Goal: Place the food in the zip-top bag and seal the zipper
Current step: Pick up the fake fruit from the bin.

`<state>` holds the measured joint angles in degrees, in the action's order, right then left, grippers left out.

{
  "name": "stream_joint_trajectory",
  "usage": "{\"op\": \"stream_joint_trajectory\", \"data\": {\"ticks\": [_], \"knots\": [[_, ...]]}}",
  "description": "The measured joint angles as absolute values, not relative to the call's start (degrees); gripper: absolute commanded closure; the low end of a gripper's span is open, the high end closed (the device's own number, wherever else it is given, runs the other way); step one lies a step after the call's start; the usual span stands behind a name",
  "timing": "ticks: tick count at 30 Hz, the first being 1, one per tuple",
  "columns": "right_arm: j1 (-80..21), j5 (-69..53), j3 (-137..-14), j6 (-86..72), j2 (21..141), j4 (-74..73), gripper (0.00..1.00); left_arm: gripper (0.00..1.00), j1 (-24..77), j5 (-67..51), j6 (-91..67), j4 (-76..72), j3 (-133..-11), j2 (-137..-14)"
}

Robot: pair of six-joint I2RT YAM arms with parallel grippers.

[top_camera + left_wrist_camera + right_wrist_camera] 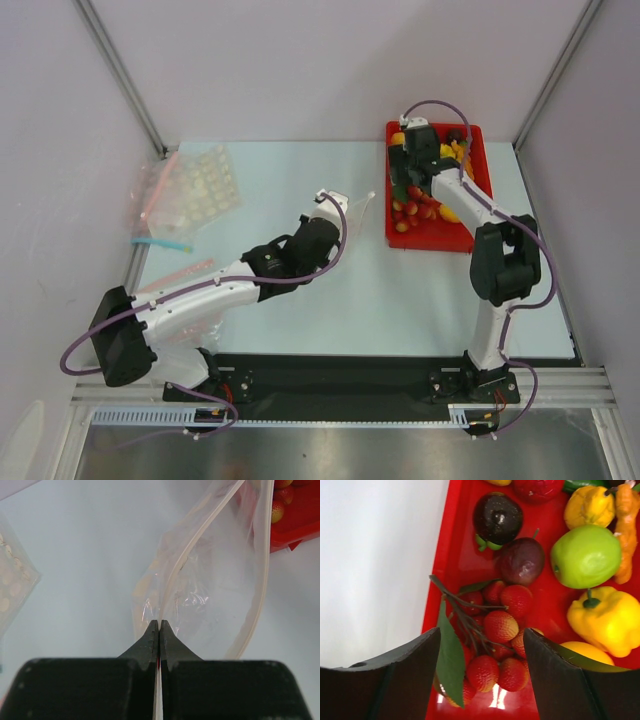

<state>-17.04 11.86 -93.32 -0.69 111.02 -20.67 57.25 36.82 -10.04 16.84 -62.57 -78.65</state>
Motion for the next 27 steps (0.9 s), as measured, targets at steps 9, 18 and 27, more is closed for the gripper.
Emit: {"op": "stream_joint_trajectory", "data": {"ticks": [9,18,27], "knots": [[-17.15,15.53,-92.92,6.63,113.93,-20.71,0.24,1.0,57.25,36.84,-10.02,16.84,-62.57,-78.52],[-17.02,15.75,-93.25,9.74,118.8,-21.04,0.22,1.0,57.25,36.86,-10.02,16.86,-62.57,-78.52],[-16.12,13.93,-103.35,12.36,127.72,-23.24,0.4,1.0,57.25,36.84,-10.04,16.88,-62.57,-78.52]]}}
